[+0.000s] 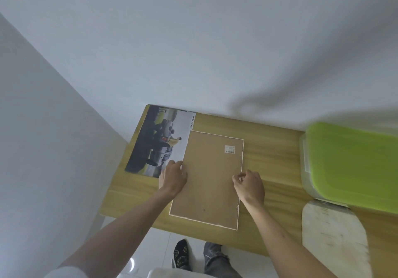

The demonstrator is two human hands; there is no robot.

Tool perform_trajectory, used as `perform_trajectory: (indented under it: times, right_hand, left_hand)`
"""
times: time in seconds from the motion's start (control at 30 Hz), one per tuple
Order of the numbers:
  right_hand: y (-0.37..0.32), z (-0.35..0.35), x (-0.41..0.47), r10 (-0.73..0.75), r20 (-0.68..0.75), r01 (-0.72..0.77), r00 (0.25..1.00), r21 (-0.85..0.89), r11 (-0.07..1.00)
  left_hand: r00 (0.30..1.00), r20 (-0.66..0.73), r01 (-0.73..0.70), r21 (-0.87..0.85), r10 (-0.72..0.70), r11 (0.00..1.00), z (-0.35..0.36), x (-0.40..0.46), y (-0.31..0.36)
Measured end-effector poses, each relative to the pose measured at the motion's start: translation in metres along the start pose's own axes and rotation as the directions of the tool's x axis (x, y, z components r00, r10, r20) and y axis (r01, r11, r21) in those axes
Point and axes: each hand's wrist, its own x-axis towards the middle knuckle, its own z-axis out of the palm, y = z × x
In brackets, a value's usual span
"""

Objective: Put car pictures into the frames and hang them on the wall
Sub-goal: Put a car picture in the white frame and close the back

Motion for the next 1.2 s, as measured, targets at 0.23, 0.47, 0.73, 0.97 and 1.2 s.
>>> perform_trajectory:
  times: [0.23,0.47,0.73,0.97,1.2]
  right_hand:
    - [-0.012,0.021,-0.021,0.108,-0.002,-0.108,0.994,0.033,0.994]
    - [-0.013,0.012,-0.018,0.283,0.137,-0.313,0.949,0.331,0.89]
    - [-0.002,0.006,-0.015,0.256,0.23,-0.342,0.939,0.539,0.77]
    - [0.007,-0.001,-0.012,0.209,0.32,-0.368,0.924,0.595,0.715]
    - [0.004,-0.006,-0.009,0.228,0.376,-0.428,0.898,0.628,0.65]
  left_hand:
    - [0.994,0.045,-0.102,0.109,0.098,0.989,0.002,-0.008,-0.006]
    - [0.998,-0.013,-0.066,0.105,0.068,0.992,0.003,-0.006,-0.007]
    - [0.999,-0.035,0.029,-0.112,-0.033,0.993,0.003,-0.009,-0.007]
    - [0.999,0.004,0.042,-0.133,-0.041,0.99,0.0,-0.009,-0.012]
    - [0.999,-0.012,0.037,-0.192,-0.04,0.981,-0.003,-0.015,-0.014]
